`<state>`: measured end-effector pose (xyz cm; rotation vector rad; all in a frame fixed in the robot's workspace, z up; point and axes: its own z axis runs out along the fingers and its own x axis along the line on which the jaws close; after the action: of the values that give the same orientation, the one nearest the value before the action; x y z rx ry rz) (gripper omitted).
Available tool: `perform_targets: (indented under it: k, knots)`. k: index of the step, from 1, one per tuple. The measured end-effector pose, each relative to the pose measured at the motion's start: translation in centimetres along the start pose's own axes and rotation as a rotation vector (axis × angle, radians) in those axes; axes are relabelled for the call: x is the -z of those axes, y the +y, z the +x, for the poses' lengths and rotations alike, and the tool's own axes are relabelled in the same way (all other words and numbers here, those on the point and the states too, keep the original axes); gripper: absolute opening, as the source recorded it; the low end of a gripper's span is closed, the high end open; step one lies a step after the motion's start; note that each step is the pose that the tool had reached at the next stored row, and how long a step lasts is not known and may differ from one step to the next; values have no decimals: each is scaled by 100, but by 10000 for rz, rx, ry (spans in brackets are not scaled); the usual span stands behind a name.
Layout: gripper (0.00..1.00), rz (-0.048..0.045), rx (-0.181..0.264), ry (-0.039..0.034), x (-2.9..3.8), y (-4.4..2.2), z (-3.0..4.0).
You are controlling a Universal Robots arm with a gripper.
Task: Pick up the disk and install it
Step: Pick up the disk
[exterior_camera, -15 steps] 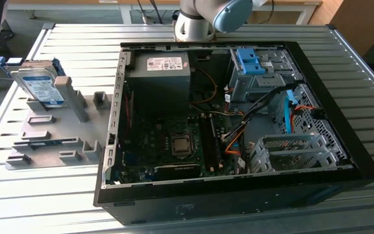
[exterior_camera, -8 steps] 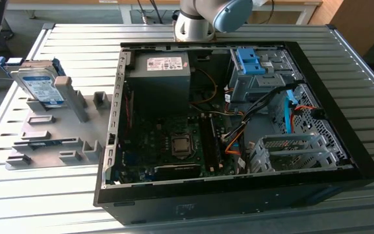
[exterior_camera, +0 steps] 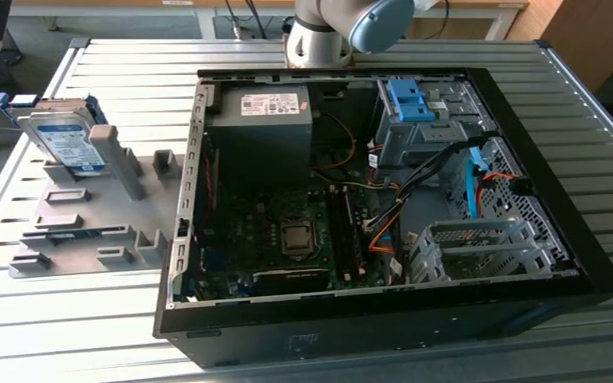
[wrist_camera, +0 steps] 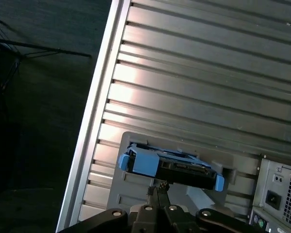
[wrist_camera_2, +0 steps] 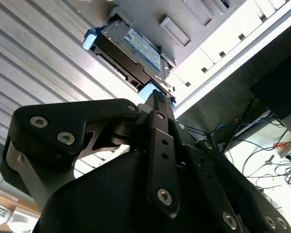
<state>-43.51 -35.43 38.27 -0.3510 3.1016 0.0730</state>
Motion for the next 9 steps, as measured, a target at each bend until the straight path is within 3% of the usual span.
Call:
perform_targets:
  k: [9]
  knots:
    - [11, -31, 1253, 55, -2, 1, 4]
